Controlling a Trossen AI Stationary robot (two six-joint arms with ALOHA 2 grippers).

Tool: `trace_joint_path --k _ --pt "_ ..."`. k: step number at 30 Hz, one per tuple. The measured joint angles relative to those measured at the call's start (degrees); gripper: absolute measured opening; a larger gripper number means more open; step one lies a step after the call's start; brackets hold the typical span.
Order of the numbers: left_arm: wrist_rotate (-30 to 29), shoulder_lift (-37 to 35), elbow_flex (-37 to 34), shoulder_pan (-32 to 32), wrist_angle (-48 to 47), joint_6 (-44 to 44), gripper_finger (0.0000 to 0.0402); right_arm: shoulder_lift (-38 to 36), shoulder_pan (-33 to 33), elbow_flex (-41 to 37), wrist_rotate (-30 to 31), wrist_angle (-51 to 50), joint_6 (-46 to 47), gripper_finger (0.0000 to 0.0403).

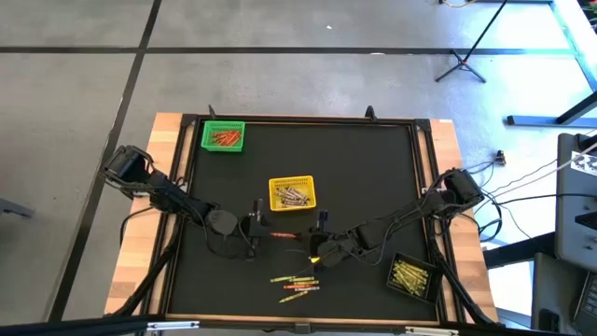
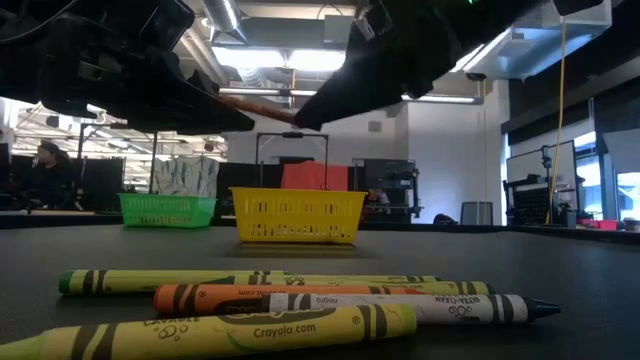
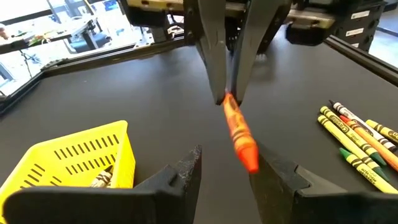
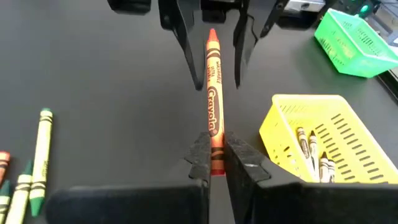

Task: Sort crayons
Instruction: Put the orange crayon into the green bin

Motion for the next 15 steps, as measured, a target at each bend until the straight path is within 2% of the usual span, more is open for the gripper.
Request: trace_joint_path --k 4,15 --pt "-0.01 0.02 0.0 0.0 0.76 0.02 0.0104 0.0 -0.14 0.04 0.29 0.18 -1.03 0.0025" --pt "3.86 0.02 0.0 0.02 3.05 1.14 0.0038 0.0 -0.7 0.04 -0.63 0.35 -0.99 0.0026"
